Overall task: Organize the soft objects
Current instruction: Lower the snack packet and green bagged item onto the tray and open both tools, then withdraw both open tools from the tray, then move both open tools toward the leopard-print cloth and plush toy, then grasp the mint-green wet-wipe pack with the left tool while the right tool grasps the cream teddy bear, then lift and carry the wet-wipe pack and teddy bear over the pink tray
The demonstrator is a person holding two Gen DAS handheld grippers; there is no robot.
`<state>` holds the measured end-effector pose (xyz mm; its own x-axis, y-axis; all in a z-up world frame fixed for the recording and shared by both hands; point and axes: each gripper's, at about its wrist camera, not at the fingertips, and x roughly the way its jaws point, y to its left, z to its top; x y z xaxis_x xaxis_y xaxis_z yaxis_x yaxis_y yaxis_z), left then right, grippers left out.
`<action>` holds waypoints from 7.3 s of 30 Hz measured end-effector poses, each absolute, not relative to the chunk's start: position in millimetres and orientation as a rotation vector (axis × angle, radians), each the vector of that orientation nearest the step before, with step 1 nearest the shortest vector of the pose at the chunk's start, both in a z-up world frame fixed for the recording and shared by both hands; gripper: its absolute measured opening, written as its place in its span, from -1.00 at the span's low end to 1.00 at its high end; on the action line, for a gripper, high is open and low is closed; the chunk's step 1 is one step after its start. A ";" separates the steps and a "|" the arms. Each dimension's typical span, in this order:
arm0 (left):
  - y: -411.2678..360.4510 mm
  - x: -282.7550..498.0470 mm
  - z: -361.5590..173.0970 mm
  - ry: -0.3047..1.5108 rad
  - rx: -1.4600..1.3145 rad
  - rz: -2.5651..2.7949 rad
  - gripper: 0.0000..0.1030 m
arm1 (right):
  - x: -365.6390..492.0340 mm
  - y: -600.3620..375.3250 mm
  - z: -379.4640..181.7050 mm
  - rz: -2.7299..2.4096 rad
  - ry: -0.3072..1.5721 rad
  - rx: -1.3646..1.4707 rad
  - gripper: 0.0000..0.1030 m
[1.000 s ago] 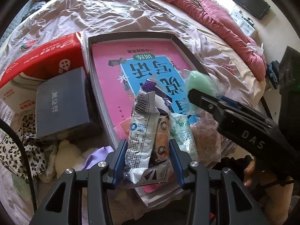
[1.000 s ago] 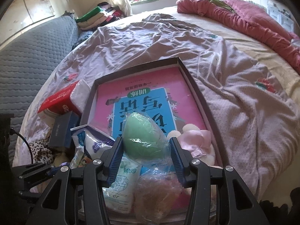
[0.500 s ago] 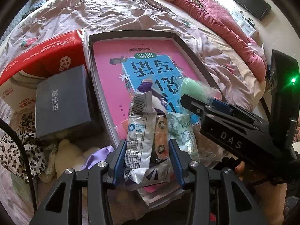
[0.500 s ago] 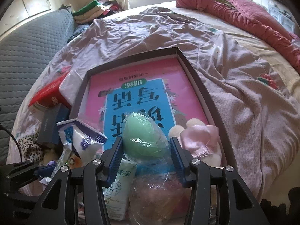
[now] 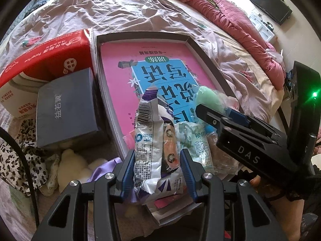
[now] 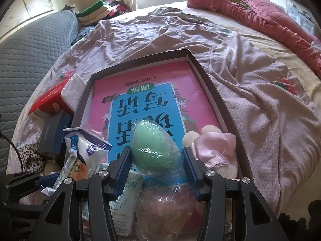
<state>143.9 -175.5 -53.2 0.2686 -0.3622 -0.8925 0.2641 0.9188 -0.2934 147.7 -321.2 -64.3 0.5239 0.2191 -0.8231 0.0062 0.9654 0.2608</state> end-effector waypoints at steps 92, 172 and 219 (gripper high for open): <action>-73.9 69.4 61.1 0.974 -0.079 -0.215 0.35 | 67.2 -256.8 92.9 0.223 0.701 0.067 0.52; 24.7 116.4 -72.1 1.242 -0.161 -0.153 0.41 | 119.0 -79.0 -90.1 0.662 1.096 -0.778 0.30; 16.5 63.3 -11.2 1.078 -0.054 -0.175 -0.08 | 104.4 -147.4 -9.2 0.727 1.091 0.033 -0.04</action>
<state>63.3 16.5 -11.2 0.4604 -0.1678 -0.8717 0.1156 0.9849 -0.1286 104.4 -147.4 -9.2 0.2571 0.5516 -0.7935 -0.5206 0.7708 0.3671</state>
